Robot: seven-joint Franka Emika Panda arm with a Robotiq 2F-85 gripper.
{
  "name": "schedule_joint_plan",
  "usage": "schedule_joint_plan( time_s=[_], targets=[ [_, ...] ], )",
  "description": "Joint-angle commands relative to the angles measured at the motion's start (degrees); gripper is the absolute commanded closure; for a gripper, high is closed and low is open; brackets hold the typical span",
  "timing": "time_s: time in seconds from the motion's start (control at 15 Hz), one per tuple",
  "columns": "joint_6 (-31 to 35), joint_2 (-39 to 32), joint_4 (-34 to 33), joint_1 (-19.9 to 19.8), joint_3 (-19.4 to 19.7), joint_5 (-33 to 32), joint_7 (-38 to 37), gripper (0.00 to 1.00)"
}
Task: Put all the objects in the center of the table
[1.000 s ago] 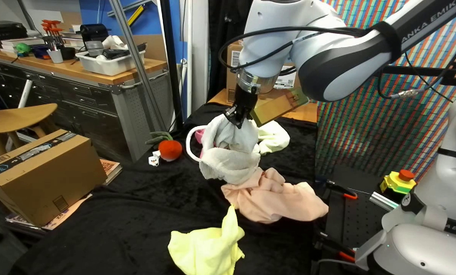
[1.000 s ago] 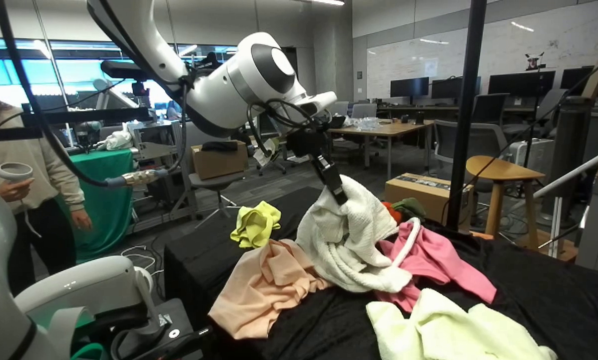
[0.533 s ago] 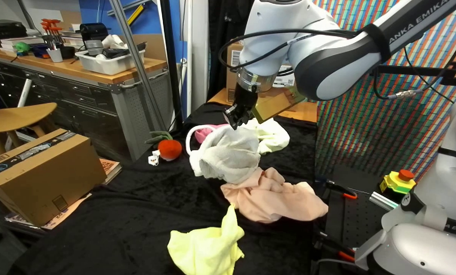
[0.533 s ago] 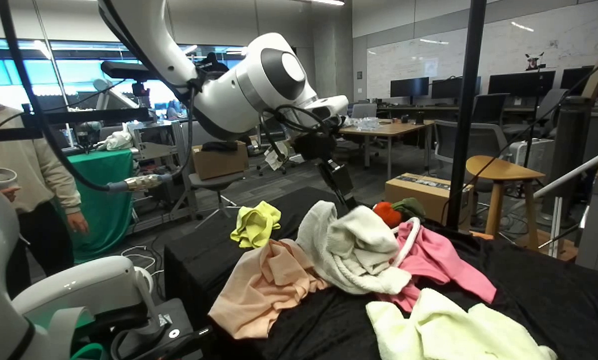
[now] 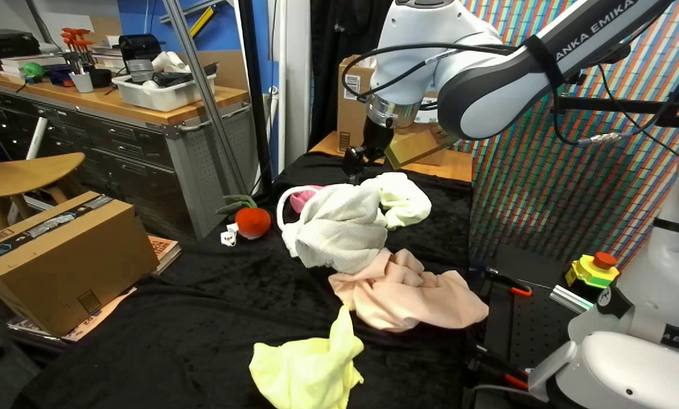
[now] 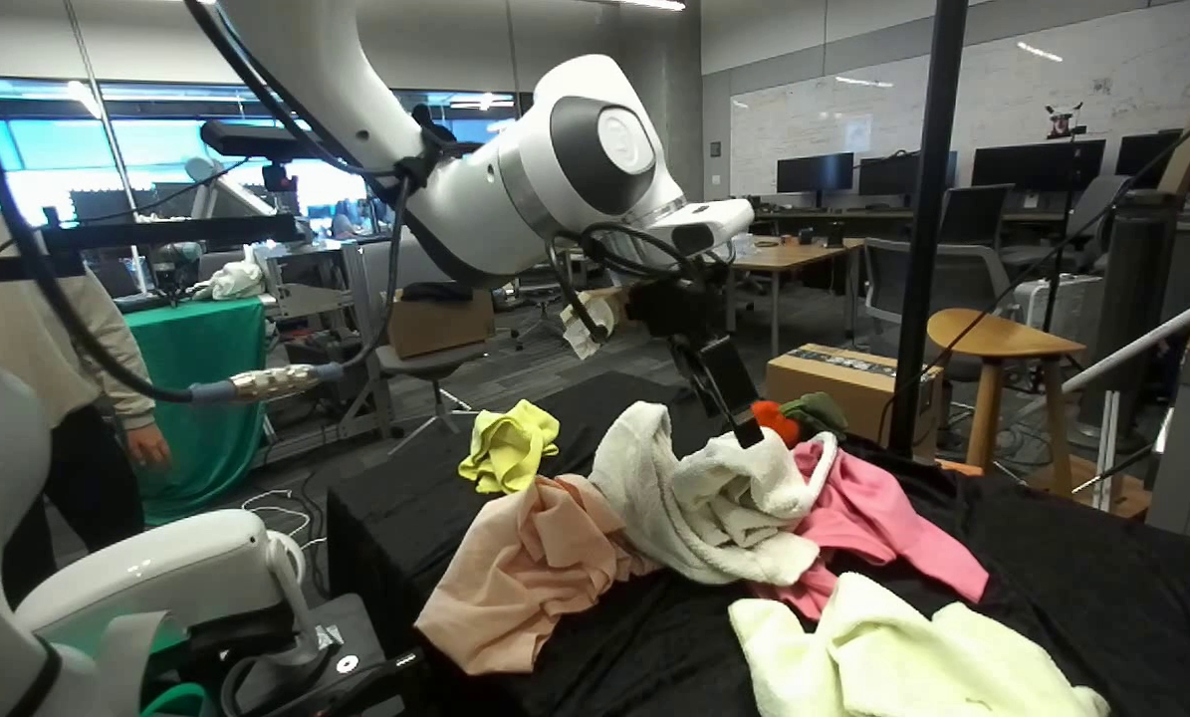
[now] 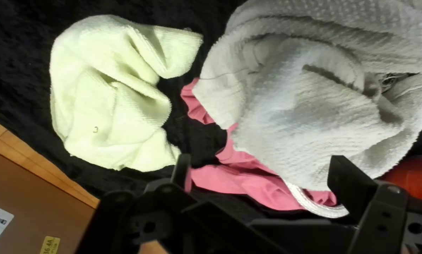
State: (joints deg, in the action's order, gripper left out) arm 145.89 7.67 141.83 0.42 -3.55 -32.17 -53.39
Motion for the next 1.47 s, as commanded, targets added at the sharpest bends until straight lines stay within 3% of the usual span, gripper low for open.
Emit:
schedule_joint_plan(
  time_s=[0.0, 0.53, 1.4],
  targets=[
    [2.72, 0.29, 1.62, -3.24, 2.39, 2.08, 3.3, 0.0],
    [6.08, -5.26, 1.3, -7.81, 7.4, 8.78, 10.17, 0.0],
    [8.24, -16.77, -4.42, -6.34, 10.06, 16.24, 20.0, 0.0]
  ],
)
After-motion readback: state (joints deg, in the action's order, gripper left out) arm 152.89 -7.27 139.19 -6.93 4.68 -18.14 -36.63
